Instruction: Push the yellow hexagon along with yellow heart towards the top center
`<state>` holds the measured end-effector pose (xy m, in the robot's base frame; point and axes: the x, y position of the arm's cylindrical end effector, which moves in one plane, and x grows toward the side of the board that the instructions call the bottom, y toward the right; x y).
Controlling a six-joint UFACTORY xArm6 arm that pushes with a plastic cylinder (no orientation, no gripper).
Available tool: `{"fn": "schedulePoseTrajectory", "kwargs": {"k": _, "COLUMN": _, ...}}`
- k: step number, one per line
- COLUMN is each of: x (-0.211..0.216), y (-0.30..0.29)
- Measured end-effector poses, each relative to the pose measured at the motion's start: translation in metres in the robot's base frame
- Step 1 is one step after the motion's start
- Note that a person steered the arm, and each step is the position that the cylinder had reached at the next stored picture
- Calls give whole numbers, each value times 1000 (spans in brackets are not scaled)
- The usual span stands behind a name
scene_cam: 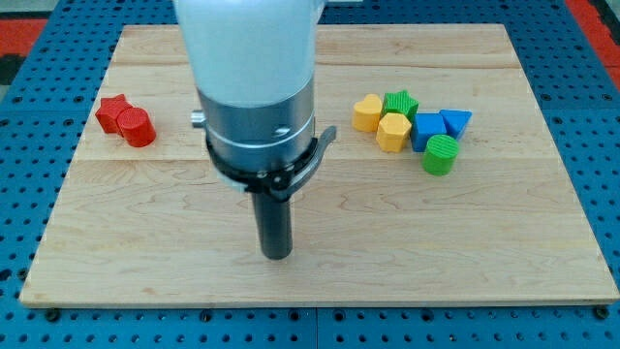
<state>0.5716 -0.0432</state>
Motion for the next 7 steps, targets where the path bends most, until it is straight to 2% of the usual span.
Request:
{"fn": "schedulePoseTrajectory", "kwargs": {"k": 1, "x": 5, "y": -2}}
{"fn": "schedulePoseTrajectory", "kwargs": {"k": 2, "x": 4, "y": 24}}
{"fn": "schedulePoseTrajectory", "kwargs": {"k": 3, "x": -25, "y": 76}}
{"fn": "schedulePoseTrajectory", "kwargs": {"k": 4, "x": -48, "y": 86}}
{"fn": "schedulePoseTrajectory", "kwargs": {"k": 5, "x": -73, "y": 126}}
{"fn": "schedulePoseTrajectory", "kwargs": {"k": 6, "x": -131, "y": 157}}
{"fn": "schedulePoseTrajectory", "kwargs": {"k": 7, "x": -152, "y": 157}}
